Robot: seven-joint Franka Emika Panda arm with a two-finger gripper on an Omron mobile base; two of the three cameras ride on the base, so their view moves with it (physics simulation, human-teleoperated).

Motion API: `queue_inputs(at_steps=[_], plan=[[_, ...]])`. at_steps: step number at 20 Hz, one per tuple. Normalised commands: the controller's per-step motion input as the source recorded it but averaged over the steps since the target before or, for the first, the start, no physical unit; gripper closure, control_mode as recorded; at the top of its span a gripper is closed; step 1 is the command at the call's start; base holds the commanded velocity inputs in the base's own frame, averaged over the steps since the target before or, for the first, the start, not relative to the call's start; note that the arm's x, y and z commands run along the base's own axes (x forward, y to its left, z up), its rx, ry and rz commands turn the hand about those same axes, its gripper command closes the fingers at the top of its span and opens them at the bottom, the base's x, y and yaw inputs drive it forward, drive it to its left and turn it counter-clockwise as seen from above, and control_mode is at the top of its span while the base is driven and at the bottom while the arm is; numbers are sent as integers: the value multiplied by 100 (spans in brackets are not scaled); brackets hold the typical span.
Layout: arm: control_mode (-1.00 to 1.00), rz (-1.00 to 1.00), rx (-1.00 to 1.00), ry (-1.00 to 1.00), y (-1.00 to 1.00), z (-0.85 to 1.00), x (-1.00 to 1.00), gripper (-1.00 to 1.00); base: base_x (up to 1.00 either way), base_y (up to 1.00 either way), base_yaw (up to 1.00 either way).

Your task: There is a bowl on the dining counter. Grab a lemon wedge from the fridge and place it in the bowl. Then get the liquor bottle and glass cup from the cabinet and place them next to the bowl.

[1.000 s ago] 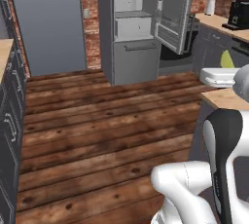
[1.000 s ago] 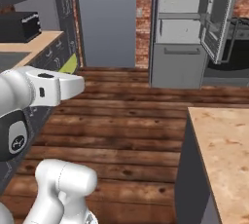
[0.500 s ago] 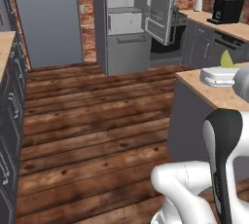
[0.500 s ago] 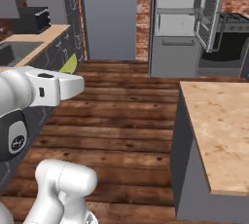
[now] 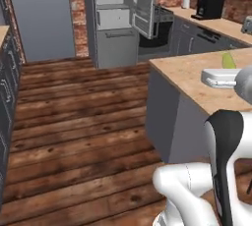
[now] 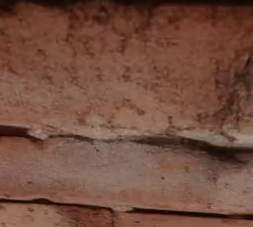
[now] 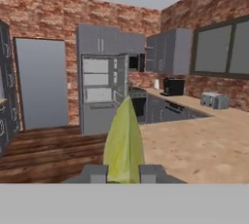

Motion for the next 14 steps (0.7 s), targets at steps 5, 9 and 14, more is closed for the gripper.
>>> queue_inputs(at_steps=[5, 9, 14], plan=[[100, 0, 0, 0, 0, 0, 0, 100, -60, -99, 0], [100, 0, 0, 0, 0, 0, 0, 100, -44, -100, 1], [100, 0, 0, 0, 0, 0, 0, 100, -16, -100, 4]])
